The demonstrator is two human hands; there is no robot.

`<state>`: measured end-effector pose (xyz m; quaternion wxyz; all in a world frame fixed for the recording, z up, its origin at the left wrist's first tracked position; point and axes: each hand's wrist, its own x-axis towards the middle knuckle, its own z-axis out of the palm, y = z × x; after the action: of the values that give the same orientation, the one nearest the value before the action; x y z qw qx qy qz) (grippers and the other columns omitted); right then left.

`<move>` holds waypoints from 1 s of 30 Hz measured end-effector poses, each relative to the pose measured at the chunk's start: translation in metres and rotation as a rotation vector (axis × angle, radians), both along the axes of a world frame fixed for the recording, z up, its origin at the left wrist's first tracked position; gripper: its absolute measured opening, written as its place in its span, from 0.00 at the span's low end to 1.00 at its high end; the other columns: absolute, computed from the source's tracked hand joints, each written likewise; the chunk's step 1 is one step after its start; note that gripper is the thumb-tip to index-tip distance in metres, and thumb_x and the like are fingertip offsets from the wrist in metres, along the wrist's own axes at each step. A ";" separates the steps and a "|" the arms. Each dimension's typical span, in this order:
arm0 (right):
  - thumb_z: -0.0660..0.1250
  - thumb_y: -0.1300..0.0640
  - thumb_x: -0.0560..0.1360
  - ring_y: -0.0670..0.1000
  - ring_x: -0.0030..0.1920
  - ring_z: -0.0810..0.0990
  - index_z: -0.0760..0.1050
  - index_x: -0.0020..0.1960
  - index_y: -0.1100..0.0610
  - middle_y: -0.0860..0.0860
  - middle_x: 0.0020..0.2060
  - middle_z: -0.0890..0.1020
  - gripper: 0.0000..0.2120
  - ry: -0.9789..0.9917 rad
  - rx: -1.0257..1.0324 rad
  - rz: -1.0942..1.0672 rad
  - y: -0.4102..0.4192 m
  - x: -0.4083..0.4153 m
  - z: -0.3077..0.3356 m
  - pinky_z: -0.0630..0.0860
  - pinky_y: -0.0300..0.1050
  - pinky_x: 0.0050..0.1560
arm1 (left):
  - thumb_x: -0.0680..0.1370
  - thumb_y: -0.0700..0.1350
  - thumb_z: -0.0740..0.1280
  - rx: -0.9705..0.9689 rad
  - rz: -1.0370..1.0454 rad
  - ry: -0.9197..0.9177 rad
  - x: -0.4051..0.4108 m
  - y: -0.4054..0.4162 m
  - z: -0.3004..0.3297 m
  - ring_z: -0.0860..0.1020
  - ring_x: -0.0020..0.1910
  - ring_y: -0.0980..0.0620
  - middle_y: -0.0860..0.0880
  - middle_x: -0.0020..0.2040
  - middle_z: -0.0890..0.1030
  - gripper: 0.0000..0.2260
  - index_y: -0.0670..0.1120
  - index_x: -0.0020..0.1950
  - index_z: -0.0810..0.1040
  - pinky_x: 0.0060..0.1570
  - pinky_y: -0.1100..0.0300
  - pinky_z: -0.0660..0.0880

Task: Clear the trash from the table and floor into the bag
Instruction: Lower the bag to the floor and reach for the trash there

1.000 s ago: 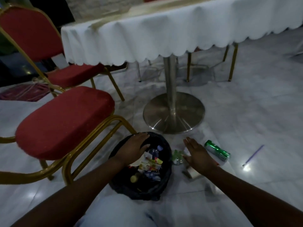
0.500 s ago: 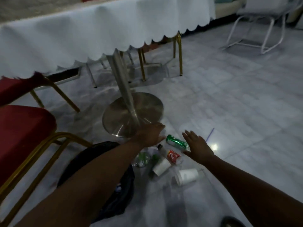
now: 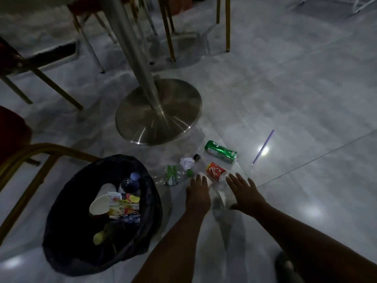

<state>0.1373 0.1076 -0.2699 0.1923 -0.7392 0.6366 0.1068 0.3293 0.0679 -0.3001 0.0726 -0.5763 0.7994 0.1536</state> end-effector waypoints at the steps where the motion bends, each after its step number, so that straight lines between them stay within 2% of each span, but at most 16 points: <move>1: 0.70 0.39 0.68 0.55 0.76 0.40 0.39 0.77 0.54 0.53 0.77 0.43 0.52 0.008 0.014 0.000 0.001 0.004 -0.006 0.42 0.60 0.73 | 0.69 0.45 0.56 -0.009 0.011 -0.014 0.001 0.002 -0.002 0.80 0.53 0.43 0.41 0.60 0.79 0.24 0.41 0.62 0.78 0.43 0.52 0.80; 3: 0.70 0.41 0.69 0.56 0.76 0.40 0.40 0.77 0.54 0.54 0.77 0.44 0.51 0.030 0.017 0.001 0.004 0.014 -0.015 0.42 0.60 0.73 | 0.67 0.43 0.61 -0.015 -0.001 -0.072 0.003 0.003 -0.006 0.80 0.53 0.44 0.41 0.61 0.79 0.25 0.43 0.64 0.76 0.41 0.54 0.79; 7: 0.70 0.49 0.72 0.56 0.76 0.43 0.42 0.77 0.54 0.54 0.77 0.47 0.45 0.053 0.019 -0.027 0.010 0.027 -0.022 0.42 0.59 0.73 | 0.65 0.40 0.62 -0.054 0.003 -0.146 -0.006 -0.005 0.002 0.80 0.47 0.44 0.45 0.61 0.79 0.27 0.46 0.65 0.76 0.36 0.56 0.78; 11: 0.66 0.53 0.75 0.57 0.76 0.47 0.46 0.77 0.54 0.54 0.77 0.53 0.39 0.025 0.008 -0.073 0.017 0.032 -0.026 0.45 0.59 0.73 | 0.64 0.38 0.73 -0.021 0.073 -0.119 -0.008 -0.015 0.007 0.79 0.43 0.42 0.40 0.54 0.80 0.27 0.46 0.63 0.76 0.32 0.54 0.76; 16: 0.67 0.49 0.74 0.57 0.73 0.58 0.54 0.75 0.54 0.54 0.73 0.62 0.35 -0.050 -0.040 -0.172 0.023 0.030 -0.029 0.53 0.58 0.73 | 0.67 0.43 0.73 -0.018 0.153 -0.127 -0.008 -0.010 0.012 0.77 0.46 0.44 0.41 0.52 0.78 0.33 0.46 0.71 0.68 0.38 0.53 0.76; 19: 0.68 0.47 0.72 0.56 0.67 0.67 0.58 0.73 0.55 0.54 0.70 0.68 0.35 -0.061 -0.081 -0.218 0.027 0.023 -0.029 0.62 0.55 0.68 | 0.68 0.48 0.74 -0.073 0.144 -0.094 -0.006 -0.002 0.010 0.74 0.51 0.44 0.42 0.57 0.76 0.37 0.45 0.73 0.62 0.46 0.51 0.74; 22: 0.69 0.46 0.70 0.57 0.61 0.72 0.62 0.71 0.56 0.54 0.66 0.71 0.34 -0.026 -0.113 -0.221 0.031 0.017 -0.020 0.68 0.53 0.61 | 0.56 0.53 0.80 -0.127 0.114 -0.075 -0.001 0.007 0.019 0.76 0.42 0.44 0.43 0.49 0.78 0.40 0.43 0.65 0.73 0.38 0.52 0.74; 24: 0.70 0.46 0.69 0.57 0.59 0.73 0.63 0.70 0.56 0.54 0.65 0.72 0.33 -0.015 -0.135 -0.217 0.032 0.017 -0.012 0.70 0.53 0.59 | 0.52 0.51 0.81 -0.171 0.076 -0.012 0.000 0.011 0.029 0.77 0.39 0.45 0.44 0.45 0.79 0.37 0.43 0.60 0.78 0.36 0.53 0.76; 26: 0.71 0.45 0.68 0.57 0.58 0.74 0.65 0.69 0.55 0.54 0.63 0.73 0.33 -0.032 -0.182 -0.226 0.031 0.019 0.001 0.70 0.54 0.59 | 0.54 0.44 0.80 -0.238 0.037 0.067 0.001 0.011 0.047 0.79 0.44 0.43 0.44 0.48 0.79 0.35 0.44 0.60 0.75 0.40 0.52 0.78; 28: 0.71 0.45 0.67 0.57 0.57 0.74 0.67 0.67 0.55 0.54 0.61 0.75 0.32 -0.049 -0.238 -0.232 0.030 0.021 0.018 0.70 0.54 0.57 | 0.62 0.39 0.75 -0.338 -0.037 0.213 0.002 0.006 0.067 0.78 0.53 0.41 0.42 0.56 0.77 0.33 0.43 0.64 0.68 0.50 0.50 0.77; 30: 0.73 0.44 0.66 0.56 0.55 0.76 0.69 0.65 0.55 0.54 0.58 0.77 0.32 -0.064 -0.313 -0.219 0.027 0.022 0.037 0.72 0.54 0.55 | 0.68 0.40 0.71 -0.447 -0.118 0.227 0.006 -0.006 0.093 0.75 0.58 0.42 0.41 0.62 0.75 0.31 0.42 0.69 0.63 0.57 0.51 0.74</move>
<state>0.1591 0.1347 -0.2333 0.1055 -0.6895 0.7155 -0.0387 0.3356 0.0617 -0.2069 -0.1378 -0.5094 0.8488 0.0322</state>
